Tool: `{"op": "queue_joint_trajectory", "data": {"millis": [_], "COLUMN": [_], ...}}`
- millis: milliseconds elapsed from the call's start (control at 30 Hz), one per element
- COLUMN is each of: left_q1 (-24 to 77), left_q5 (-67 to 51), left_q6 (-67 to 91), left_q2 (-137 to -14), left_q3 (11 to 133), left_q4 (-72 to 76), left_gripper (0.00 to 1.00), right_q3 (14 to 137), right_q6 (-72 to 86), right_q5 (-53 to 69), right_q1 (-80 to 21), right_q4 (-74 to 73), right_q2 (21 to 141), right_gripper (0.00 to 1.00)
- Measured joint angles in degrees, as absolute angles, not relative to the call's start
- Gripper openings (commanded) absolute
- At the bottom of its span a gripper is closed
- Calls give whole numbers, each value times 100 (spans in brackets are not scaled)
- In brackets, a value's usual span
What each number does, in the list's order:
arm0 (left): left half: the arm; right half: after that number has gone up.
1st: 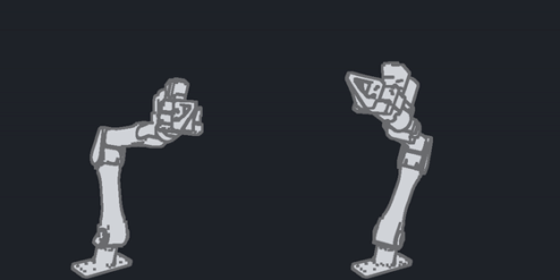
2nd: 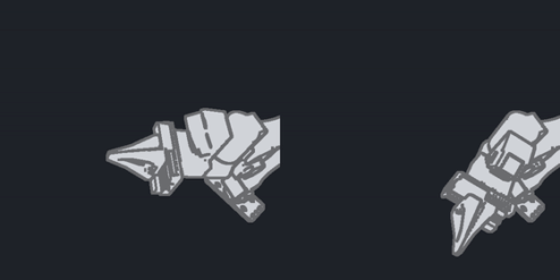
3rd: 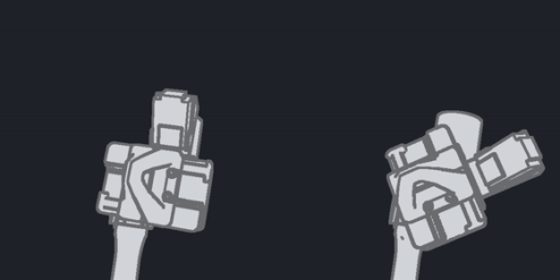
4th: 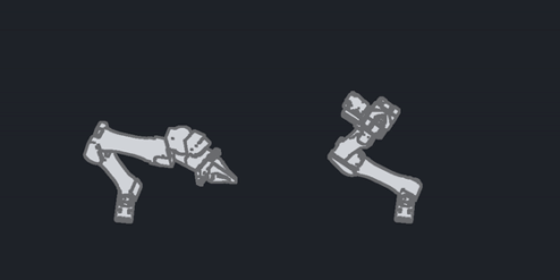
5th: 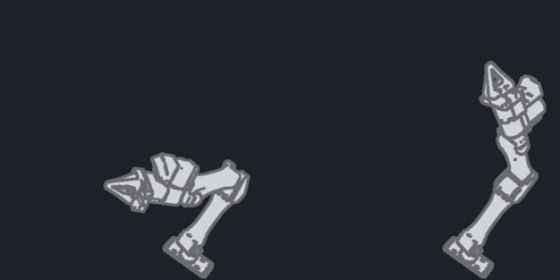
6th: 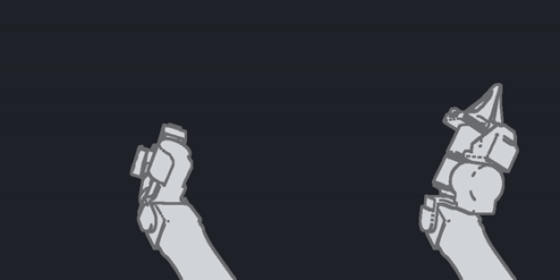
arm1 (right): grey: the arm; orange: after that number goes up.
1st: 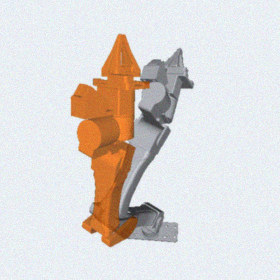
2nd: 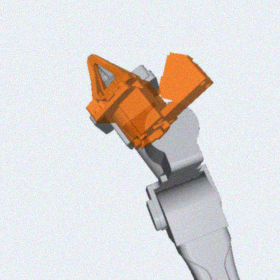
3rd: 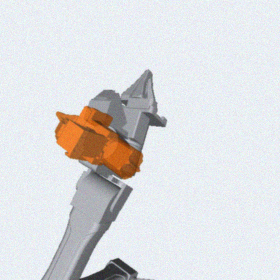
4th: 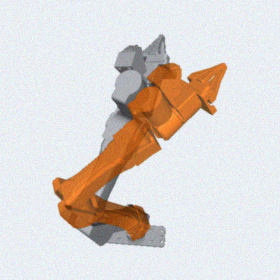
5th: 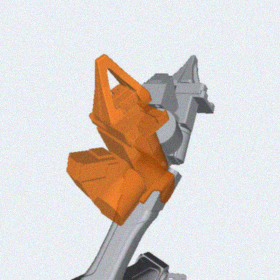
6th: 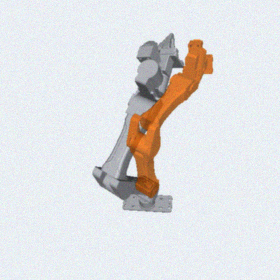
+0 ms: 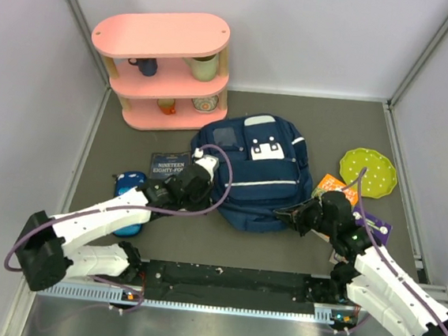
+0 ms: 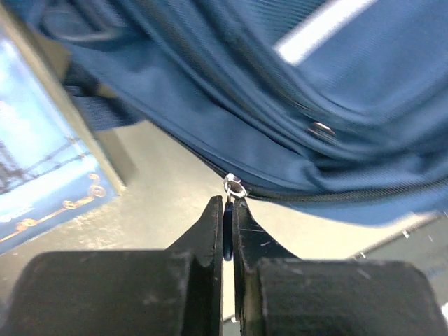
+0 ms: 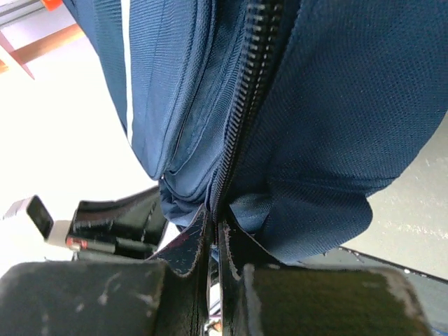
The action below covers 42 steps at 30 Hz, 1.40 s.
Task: Pack the student bag
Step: Unzip the student bag at the center of the board.
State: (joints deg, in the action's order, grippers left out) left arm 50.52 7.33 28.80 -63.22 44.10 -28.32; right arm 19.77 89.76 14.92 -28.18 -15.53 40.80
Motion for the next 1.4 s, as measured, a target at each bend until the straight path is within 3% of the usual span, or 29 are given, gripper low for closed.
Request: {"op": "queue_joint_trajectory", "data": {"millis": [267, 333, 367, 400, 500, 633, 700, 767, 867, 1067, 1167, 1200, 1400], "left_q1": [3992, 3935, 3924, 3918, 3865, 3798, 3780, 3765, 3758, 3754, 3754, 3754, 3754], "left_q5": [829, 797, 775, 753, 751, 801, 823, 847, 899, 998, 996, 996, 941], "left_q6": [2799, 2729, 2685, 2644, 2521, 2462, 2440, 2408, 2412, 2418, 2418, 2418, 2418], "left_q2": [-7185, -7269, -7288, -7290, -7286, -7216, -7177, -7124, -6969, -6532, -6445, -6434, -6370], "left_q3": [4801, 4906, 4950, 4978, 5017, 5157, 5290, 5470, 5605, 5610, 5610, 5610, 5594], "left_q4": [-2888, -2895, -2895, -2891, -2845, -2829, -2832, -2845, -2877, -3024, -3083, -3098, -3148], "left_gripper": [0, 15, 36, 47, 71, 82, 94, 99, 99, 99, 99, 99, 99], "right_q3": [2123, 2152, 2154, 2154, 2154, 2147, 2152, 2200, 2443, 3083, 3522, 3662, 4261], "right_q6": [8569, 8499, 8475, 8460, 8482, 8700, 8858, 8978, 9111, 8746, 8138, 7977, 6742], "right_q5": [1446, 1457, 1455, 1420, 1155, 633, 377, 183, -40, 193, 554, 611, 587], "right_q1": [-2786, -2786, -2794, -2812, -3009, -3535, -3874, -4185, -4550, -4709, -4711, -4711, -4716], "right_q4": [-1761, -1782, -1782, -1796, -1848, -1789, -1649, -1564, -1518, -1365, -1411, -1439, -1839], "right_q2": [4032, 4062, 4075, 4077, 4069, 4154, 4383, 4698, 5225, 6055, 6307, 6318, 5763], "right_gripper": [0, 0, 0, 0, 0, 0, 0, 2, 21, 37, 59, 79, 98]}}
